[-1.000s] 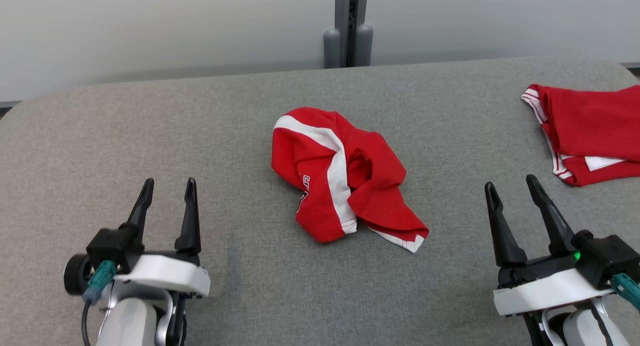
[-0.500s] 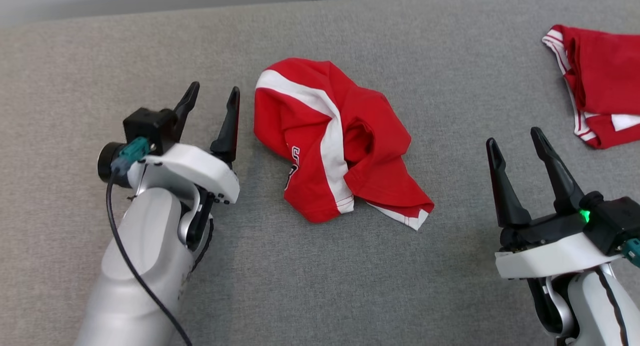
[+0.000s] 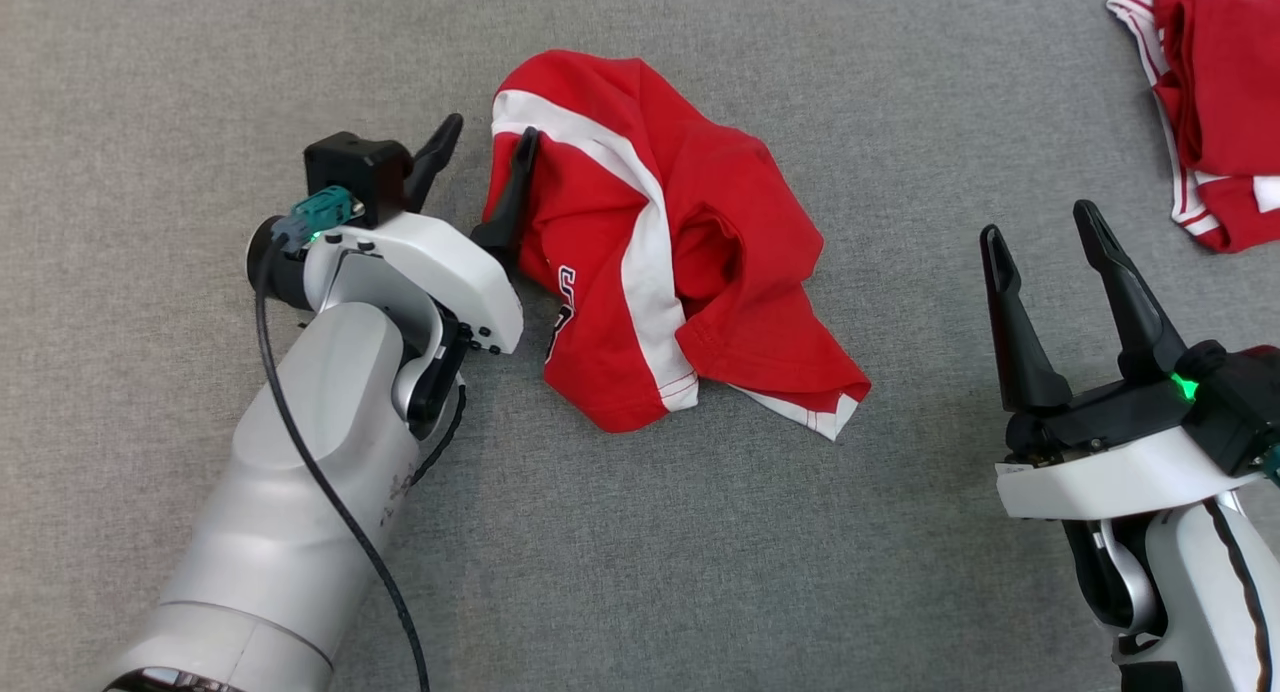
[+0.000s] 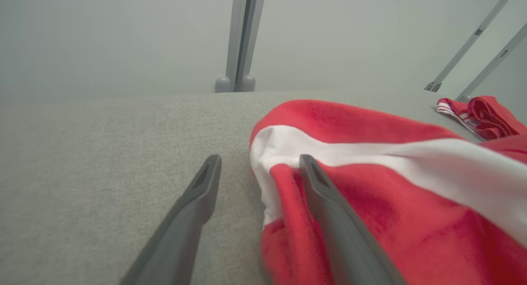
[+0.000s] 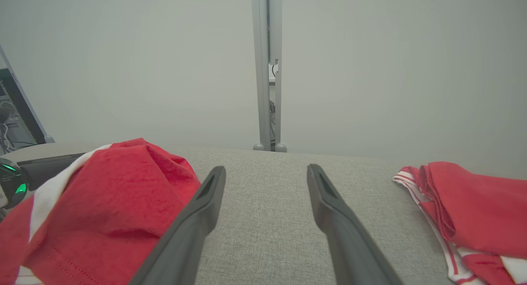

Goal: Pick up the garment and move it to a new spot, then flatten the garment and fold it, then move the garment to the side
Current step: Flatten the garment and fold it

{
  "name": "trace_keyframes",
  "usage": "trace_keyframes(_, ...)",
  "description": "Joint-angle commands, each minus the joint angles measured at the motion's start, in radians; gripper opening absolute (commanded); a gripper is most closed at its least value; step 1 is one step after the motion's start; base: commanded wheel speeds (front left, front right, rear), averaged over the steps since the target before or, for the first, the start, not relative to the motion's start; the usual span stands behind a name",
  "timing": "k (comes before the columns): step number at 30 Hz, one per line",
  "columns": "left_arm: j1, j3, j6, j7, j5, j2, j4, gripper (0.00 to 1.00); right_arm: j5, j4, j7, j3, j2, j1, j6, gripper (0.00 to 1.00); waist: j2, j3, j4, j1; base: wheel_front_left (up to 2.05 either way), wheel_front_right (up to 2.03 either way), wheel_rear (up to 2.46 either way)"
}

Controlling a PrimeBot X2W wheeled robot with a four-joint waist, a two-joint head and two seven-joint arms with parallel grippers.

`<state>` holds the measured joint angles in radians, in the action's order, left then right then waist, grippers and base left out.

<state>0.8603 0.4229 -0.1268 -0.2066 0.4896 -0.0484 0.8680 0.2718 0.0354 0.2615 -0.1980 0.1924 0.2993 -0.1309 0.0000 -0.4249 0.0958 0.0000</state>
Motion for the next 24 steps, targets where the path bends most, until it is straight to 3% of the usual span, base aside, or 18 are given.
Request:
trace_keyframes(1, 0.020, 0.015, -0.005, 0.003, 0.009, -0.005, 0.008, 0.91, -0.006, -0.008, 0.005, 0.004, 0.005, 0.008, 0.000, 1.00, 0.0000, -0.011, -0.001, 0.0000, 0.00, 0.00, 0.00)
trace_keyframes(2, 0.028, 0.033, -0.005, 0.008, 0.020, -0.005, 0.014, 0.82, -0.007, -0.007, 0.005, 0.004, 0.005, 0.013, 0.000, 1.00, 0.0000, -0.015, -0.002, 0.0000, 0.00, 0.00, 0.00)
trace_keyframes(4, 0.042, 0.064, -0.006, 0.014, 0.043, -0.005, 0.027, 0.42, -0.008, -0.008, 0.005, 0.002, 0.005, 0.023, 0.000, 1.00, 0.0000, -0.022, -0.001, 0.0000, 0.00, 0.00, 0.00)
trace_keyframes(5, 0.044, 0.080, -0.006, 0.022, 0.057, -0.005, 0.031, 0.11, -0.009, -0.008, 0.005, -0.001, 0.005, 0.025, 0.000, 1.00, 0.0000, -0.024, 0.001, 0.0000, 0.00, 0.00, 0.00)
trace_keyframes(6, 0.048, 0.101, -0.006, 0.028, 0.070, -0.005, 0.030, 0.00, -0.009, -0.008, 0.005, -0.001, 0.005, 0.025, 0.000, 1.00, 0.0000, -0.026, 0.002, 0.0000, 0.00, 0.00, 0.00)
trace_keyframes(14, 0.083, 0.150, -0.004, -0.035, 0.130, -0.049, 0.015, 0.00, -0.012, 0.002, 0.005, 0.007, -0.007, 0.020, 0.000, 1.00, 0.0000, 0.013, 0.007, 0.0000, 0.00, 0.00, 0.00)
trace_keyframes(24, 0.138, 0.136, 0.042, -0.047, 0.052, -0.137, -0.101, 0.00, -0.012, 0.023, 0.005, 0.007, -0.027, -0.029, 0.000, 1.00, 0.0000, 0.151, -0.005, 0.0000, 0.00, 0.00, 0.00)
